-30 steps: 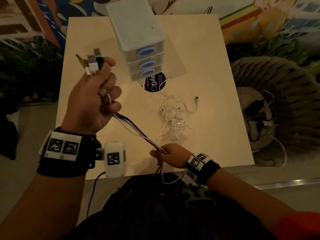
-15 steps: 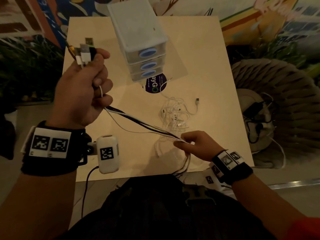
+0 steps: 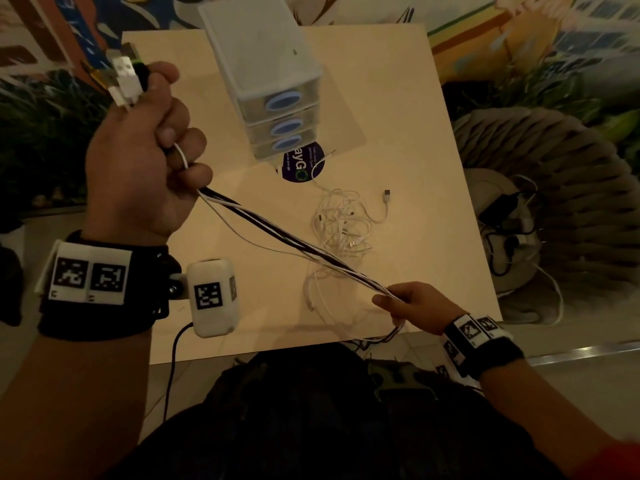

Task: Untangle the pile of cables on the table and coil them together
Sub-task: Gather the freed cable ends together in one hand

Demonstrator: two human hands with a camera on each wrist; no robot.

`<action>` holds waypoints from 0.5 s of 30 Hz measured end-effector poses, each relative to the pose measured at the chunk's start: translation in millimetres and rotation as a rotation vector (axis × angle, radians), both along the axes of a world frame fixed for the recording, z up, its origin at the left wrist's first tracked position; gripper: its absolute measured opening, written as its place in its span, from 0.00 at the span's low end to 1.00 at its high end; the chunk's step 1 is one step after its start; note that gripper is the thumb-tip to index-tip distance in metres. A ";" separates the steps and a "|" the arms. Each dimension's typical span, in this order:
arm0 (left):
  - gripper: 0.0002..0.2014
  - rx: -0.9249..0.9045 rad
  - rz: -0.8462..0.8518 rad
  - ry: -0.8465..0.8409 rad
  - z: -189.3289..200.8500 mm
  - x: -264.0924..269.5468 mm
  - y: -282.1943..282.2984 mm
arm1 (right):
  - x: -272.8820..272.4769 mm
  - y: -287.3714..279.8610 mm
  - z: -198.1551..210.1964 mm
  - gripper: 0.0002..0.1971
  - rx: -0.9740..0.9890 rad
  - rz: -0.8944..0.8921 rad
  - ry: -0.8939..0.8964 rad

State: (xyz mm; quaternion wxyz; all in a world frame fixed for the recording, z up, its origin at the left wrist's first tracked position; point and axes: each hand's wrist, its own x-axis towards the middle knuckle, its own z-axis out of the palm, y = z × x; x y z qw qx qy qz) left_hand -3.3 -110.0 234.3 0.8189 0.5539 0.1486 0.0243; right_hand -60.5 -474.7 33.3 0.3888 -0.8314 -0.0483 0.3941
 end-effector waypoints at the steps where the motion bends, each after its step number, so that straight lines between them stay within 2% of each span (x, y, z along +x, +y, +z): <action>1: 0.09 0.002 0.002 -0.007 0.3 0.2 0.8 | -2.5 1.4 -1.8 0.20 -0.011 -0.019 0.009; 4: 0.13 -0.008 -0.011 -0.032 -1.8 0.3 -0.2 | -3.5 10.4 -4.1 0.22 0.014 -0.152 -0.034; 6: 0.19 0.022 -0.032 -0.041 -4.3 -1.4 -6.0 | -1.2 16.1 -2.8 0.22 0.083 -0.153 -0.039; 9: 0.20 0.110 -0.100 -0.024 -4.5 -5.8 -17.6 | -2.4 24.2 -3.8 0.23 0.091 0.043 0.065; 12: 0.18 0.057 -0.139 -0.010 -0.9 -8.2 -20.2 | -14.5 27.5 -7.0 0.19 -0.002 0.205 0.197; 15: 0.18 -0.022 -0.154 0.030 1.3 -9.9 -16.0 | -30.4 26.1 -15.5 0.15 0.020 0.281 0.219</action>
